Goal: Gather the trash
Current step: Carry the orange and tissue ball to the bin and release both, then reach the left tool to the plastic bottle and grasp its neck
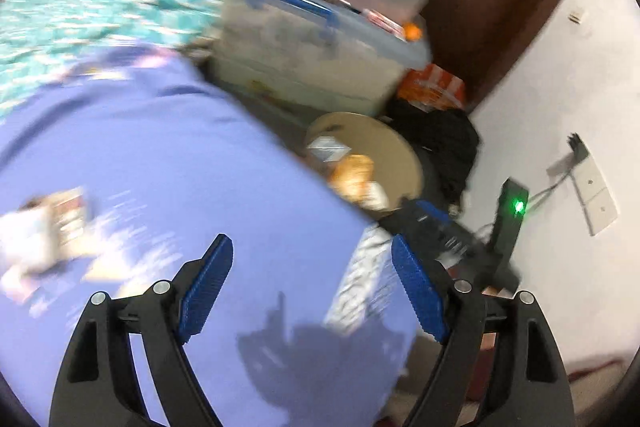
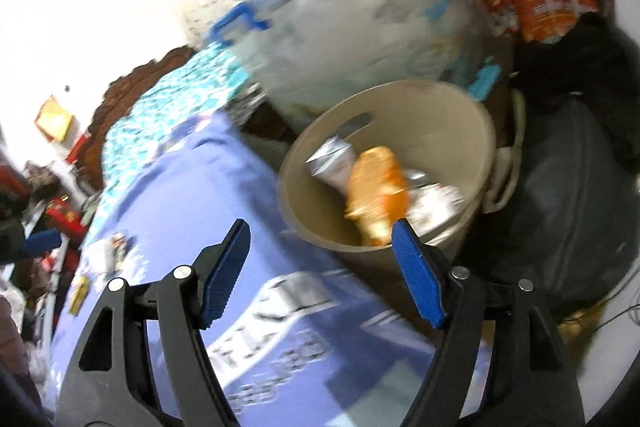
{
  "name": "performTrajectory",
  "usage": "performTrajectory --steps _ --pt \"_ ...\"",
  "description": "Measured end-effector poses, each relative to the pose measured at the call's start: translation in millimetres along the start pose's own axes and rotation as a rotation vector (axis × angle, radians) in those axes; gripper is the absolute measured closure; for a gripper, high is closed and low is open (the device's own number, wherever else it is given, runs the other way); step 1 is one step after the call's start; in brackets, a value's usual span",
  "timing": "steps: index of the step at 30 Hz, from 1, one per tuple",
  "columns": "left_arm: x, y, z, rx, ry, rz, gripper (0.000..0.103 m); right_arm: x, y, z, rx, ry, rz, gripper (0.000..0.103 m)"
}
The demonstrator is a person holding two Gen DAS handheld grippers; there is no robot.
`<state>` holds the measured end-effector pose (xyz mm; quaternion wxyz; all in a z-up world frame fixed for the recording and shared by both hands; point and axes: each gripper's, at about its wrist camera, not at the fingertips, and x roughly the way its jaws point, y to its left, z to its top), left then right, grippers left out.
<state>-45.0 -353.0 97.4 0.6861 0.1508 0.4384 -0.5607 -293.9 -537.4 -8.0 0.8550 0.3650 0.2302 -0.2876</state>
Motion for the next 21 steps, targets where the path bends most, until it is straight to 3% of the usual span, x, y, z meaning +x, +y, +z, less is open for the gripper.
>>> performTrajectory --steps 2,6,10,13,15,18,21 --pt "-36.2 28.6 -22.0 -0.050 -0.036 0.063 0.025 6.0 23.9 -8.4 -0.033 0.036 0.058 0.029" --pt "-124.1 89.9 -92.0 -0.242 -0.106 0.200 0.025 20.2 82.0 -32.9 -0.144 0.137 0.201 0.029" --pt "-181.6 109.5 -160.2 -0.349 -0.125 0.247 0.026 28.4 151.7 -67.7 -0.317 0.239 0.337 0.029" --pt "-211.5 106.5 -210.4 -0.371 -0.121 0.224 0.030 32.0 203.4 -100.5 -0.456 0.308 0.410 0.030" --pt "-218.4 102.5 -245.1 -0.402 -0.082 0.149 0.037 34.6 231.6 -122.3 -0.529 0.345 0.438 0.030" --pt "-205.9 100.2 -285.5 -0.434 0.005 0.073 0.052 39.3 258.3 -147.9 -0.584 0.395 0.459 0.031" --pt "-186.6 105.5 -310.8 -0.480 0.058 -0.045 0.054 42.8 270.3 -163.1 -0.614 0.427 0.455 0.031"
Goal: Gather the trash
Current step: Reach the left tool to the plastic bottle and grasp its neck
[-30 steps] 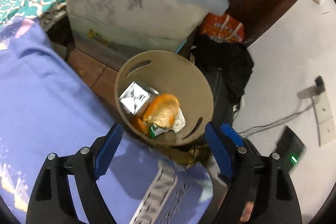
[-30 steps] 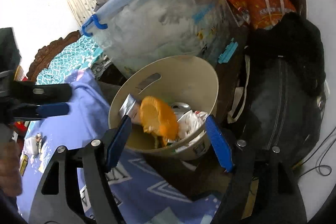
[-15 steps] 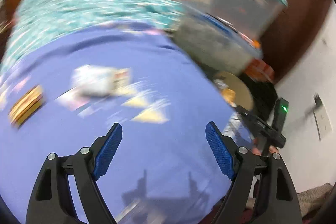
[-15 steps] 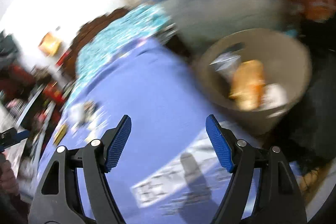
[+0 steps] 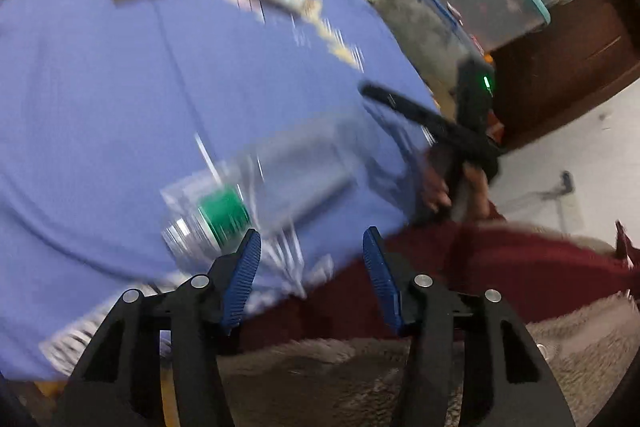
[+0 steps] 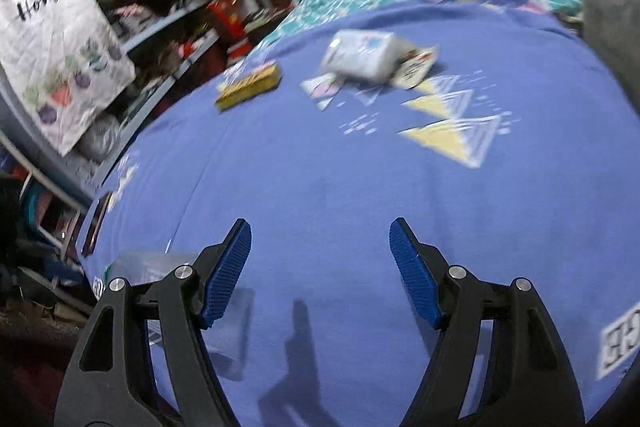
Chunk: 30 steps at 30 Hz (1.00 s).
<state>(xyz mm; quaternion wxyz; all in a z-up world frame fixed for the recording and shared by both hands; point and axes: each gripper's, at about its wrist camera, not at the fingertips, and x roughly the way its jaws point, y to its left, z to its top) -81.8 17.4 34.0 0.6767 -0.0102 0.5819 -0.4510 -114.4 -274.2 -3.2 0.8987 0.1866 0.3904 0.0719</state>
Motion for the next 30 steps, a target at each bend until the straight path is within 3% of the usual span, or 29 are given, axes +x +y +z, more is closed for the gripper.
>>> performTrajectory --steps 5,11,13,17,19,22,26,30 --pt "29.0 28.0 4.9 -0.042 0.026 0.011 0.054 4.1 4.4 -6.8 0.026 0.028 -0.015 0.031" --pt "60.1 37.4 56.5 -0.030 -0.033 0.008 0.050 1.9 -13.1 -4.4 0.123 0.026 -0.047 0.030" --pt "70.2 33.8 74.6 -0.004 -0.059 0.043 0.052 0.3 -14.4 -2.0 0.140 0.023 -0.046 0.030" --pt "79.4 36.8 108.0 -0.031 -0.092 0.031 0.039 4.1 -7.2 1.7 0.115 0.034 -0.050 0.030" --pt "73.5 42.4 117.9 -0.059 -0.118 0.016 0.019 8.2 -2.4 2.4 0.101 0.044 -0.047 0.030" --pt "61.6 53.8 138.7 -0.093 -0.156 0.020 0.016 16.0 4.8 3.4 0.073 0.058 -0.044 0.030" --pt "63.7 79.1 180.8 -0.199 -0.127 -0.013 0.015 24.4 7.7 4.2 0.064 0.072 -0.040 0.030" --pt "84.5 58.2 217.8 -0.127 -0.065 0.003 0.015 25.8 6.0 9.4 0.065 0.065 -0.054 0.030"
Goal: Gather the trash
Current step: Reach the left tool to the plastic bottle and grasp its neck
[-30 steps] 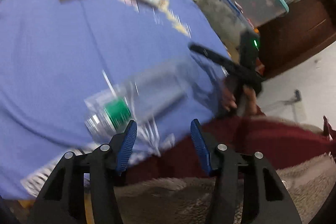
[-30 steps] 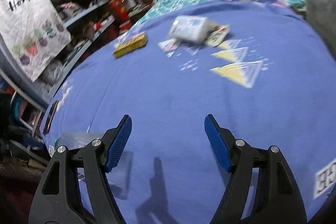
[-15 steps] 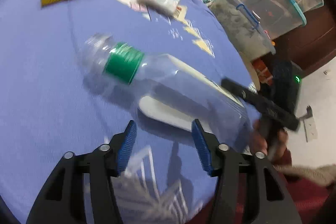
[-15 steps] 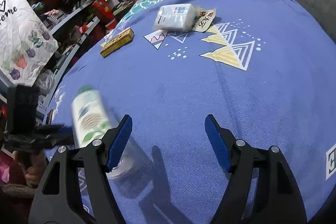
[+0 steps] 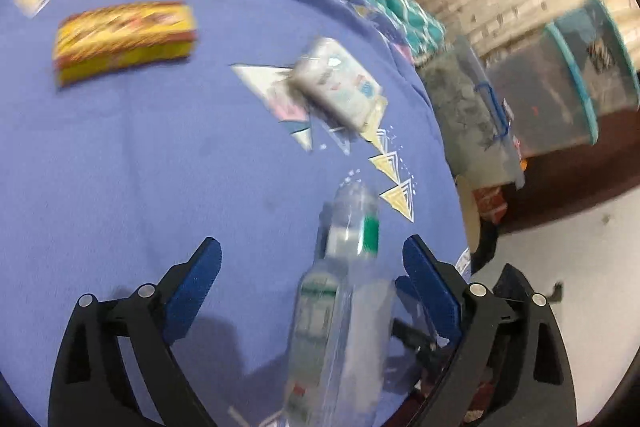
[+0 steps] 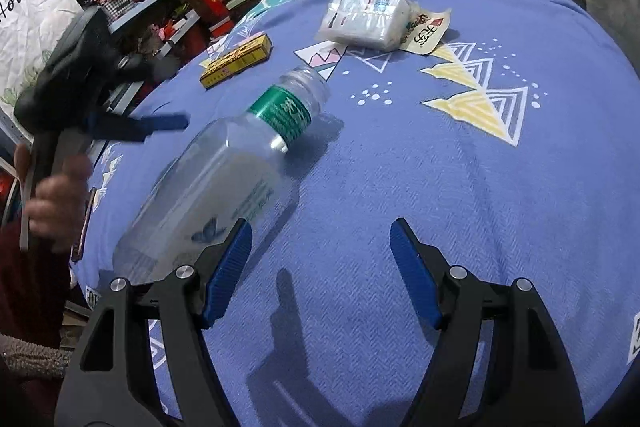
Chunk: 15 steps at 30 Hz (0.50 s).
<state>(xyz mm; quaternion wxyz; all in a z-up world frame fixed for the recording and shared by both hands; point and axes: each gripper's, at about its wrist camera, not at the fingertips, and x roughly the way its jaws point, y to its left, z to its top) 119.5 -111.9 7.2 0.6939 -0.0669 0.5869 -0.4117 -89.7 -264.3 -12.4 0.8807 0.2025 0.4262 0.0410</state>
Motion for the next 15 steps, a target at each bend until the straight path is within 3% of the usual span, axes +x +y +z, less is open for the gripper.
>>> performTrajectory --steps 8,11,12,13,14,15 --pt "77.8 -82.4 16.6 0.317 0.227 0.127 0.010 13.4 5.1 14.1 -0.026 0.002 0.002 0.030" --pt "106.1 -82.2 15.3 0.335 0.323 0.190 0.012 10.5 0.8 12.4 -0.037 0.002 0.006 0.030" --pt "111.3 -77.3 13.1 0.330 0.342 0.196 0.019 8.7 -2.7 11.8 -0.040 0.006 0.002 0.030" --pt "115.7 -72.9 12.1 0.329 0.357 0.203 0.032 6.8 -5.4 11.5 -0.043 0.007 -0.003 0.030" --pt "110.8 -71.8 10.9 0.349 0.325 0.193 0.037 4.7 -9.3 11.8 -0.045 0.007 -0.013 0.030" --pt "107.9 -68.2 10.1 0.351 0.322 0.191 0.064 1.4 -16.6 14.6 -0.040 0.003 -0.036 0.030"
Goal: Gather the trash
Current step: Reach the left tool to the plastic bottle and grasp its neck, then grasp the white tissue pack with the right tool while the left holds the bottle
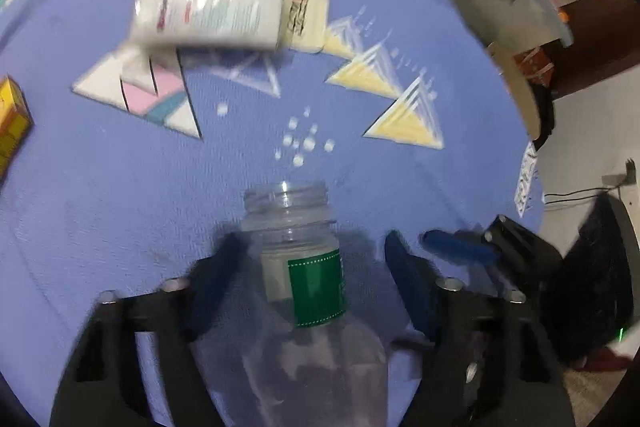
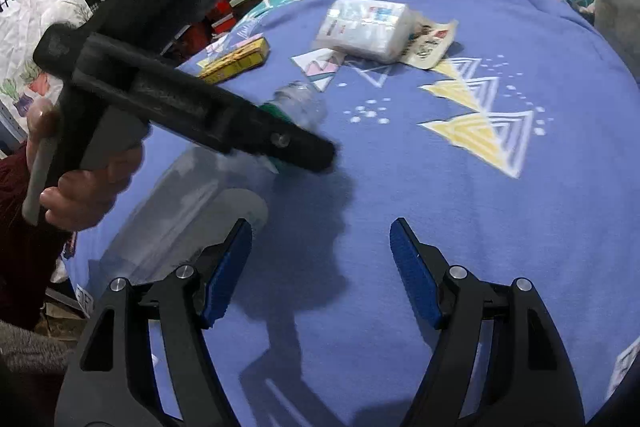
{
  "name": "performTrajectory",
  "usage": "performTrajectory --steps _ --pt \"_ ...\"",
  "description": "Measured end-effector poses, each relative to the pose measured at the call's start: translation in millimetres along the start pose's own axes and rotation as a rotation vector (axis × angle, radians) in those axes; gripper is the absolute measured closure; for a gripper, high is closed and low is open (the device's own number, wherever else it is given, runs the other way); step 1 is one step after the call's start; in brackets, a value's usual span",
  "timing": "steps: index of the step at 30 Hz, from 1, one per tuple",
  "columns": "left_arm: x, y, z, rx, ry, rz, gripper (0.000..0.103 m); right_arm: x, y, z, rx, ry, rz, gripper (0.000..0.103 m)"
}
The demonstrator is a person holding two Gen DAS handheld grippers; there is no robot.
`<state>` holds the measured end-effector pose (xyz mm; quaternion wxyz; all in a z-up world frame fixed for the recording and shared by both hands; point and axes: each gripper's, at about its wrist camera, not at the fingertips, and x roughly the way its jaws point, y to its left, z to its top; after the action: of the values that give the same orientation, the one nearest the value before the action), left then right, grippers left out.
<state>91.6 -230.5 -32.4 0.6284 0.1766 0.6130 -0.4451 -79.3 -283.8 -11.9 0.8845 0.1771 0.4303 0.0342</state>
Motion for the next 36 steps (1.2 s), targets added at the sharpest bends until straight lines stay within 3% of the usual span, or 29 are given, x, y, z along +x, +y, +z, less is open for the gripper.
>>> performTrajectory --steps 1,7,11,17,19,21,23,25,28,36 --pt "-0.6 5.6 -1.9 -0.021 0.003 -0.019 0.064 -1.0 -4.6 2.6 0.007 -0.002 -0.014 0.030" --pt "-34.2 42.8 -33.5 -0.179 -0.179 -0.030 0.064 -1.1 -26.6 58.9 0.020 -0.078 -0.078 0.030" --pt "-63.5 64.3 -69.1 -0.290 -0.309 0.015 0.064 33.0 -25.9 116.1 -0.026 -0.097 -0.105 0.029" --pt "-84.6 81.6 -108.6 -0.393 -0.372 0.087 0.064 91.0 -38.9 183.6 0.015 -0.057 -0.132 0.033" --pt "-90.8 87.1 -114.3 -0.424 -0.389 0.097 0.064 98.2 -34.0 184.0 0.017 -0.003 -0.071 0.044" --pt "-94.7 92.5 -117.8 -0.452 -0.406 0.106 0.064 99.4 -11.1 164.8 -0.071 0.076 0.063 0.044" --pt "-97.5 100.4 -120.4 -0.470 -0.412 0.120 0.064 93.6 10.8 144.2 -0.174 0.099 0.088 0.045" --pt "-94.9 105.2 -120.0 -0.481 -0.410 0.128 0.064 83.1 25.4 125.2 -0.258 0.072 0.039 0.040" --pt "-87.1 109.8 -116.7 -0.495 -0.394 0.130 0.064 77.9 30.7 123.0 -0.296 -0.009 -0.107 0.019" --pt "-87.4 116.6 -120.9 -0.536 -0.403 0.143 0.064 126.7 54.8 156.2 -0.254 0.031 -0.143 0.014"
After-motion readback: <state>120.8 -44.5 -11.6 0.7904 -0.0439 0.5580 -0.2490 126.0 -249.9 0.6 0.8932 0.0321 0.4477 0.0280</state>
